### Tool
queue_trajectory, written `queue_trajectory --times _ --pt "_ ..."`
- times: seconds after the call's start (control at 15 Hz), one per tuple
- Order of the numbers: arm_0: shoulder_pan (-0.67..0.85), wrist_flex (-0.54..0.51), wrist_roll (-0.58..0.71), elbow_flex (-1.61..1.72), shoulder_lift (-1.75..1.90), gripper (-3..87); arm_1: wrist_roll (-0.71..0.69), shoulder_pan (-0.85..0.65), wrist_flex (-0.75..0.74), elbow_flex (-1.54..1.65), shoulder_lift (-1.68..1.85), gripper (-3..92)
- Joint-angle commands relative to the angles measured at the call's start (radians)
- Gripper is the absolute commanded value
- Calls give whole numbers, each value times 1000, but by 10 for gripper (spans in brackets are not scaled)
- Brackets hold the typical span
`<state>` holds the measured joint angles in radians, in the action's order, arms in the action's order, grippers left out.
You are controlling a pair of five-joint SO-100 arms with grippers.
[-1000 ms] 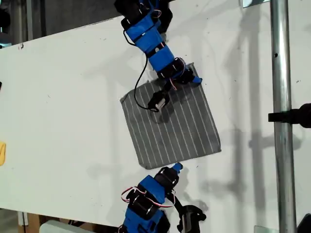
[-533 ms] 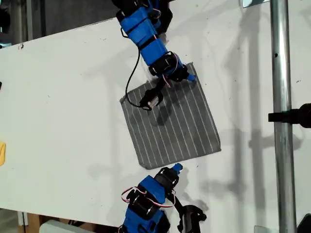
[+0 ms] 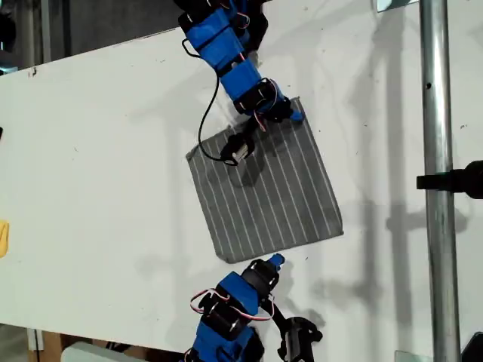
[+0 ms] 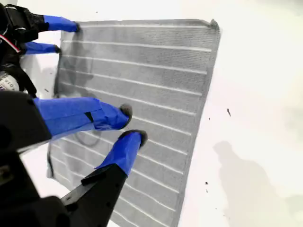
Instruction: Grasp corners of a towel and fold twice.
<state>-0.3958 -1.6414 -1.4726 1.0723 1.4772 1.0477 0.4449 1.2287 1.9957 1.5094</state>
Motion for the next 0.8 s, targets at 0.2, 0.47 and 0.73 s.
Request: queue_trajectory --times 0.2,0.47,0.73 --pt "9 5 -15 -6 11 74 9 -21 -103 5 -57 -2" --pt "60 5 17 -9 21 52 5 -26 -58 -15 -18 -2" --pt "133 12 184 -89 -118 253 0 -34 -63 -11 -14 -2"
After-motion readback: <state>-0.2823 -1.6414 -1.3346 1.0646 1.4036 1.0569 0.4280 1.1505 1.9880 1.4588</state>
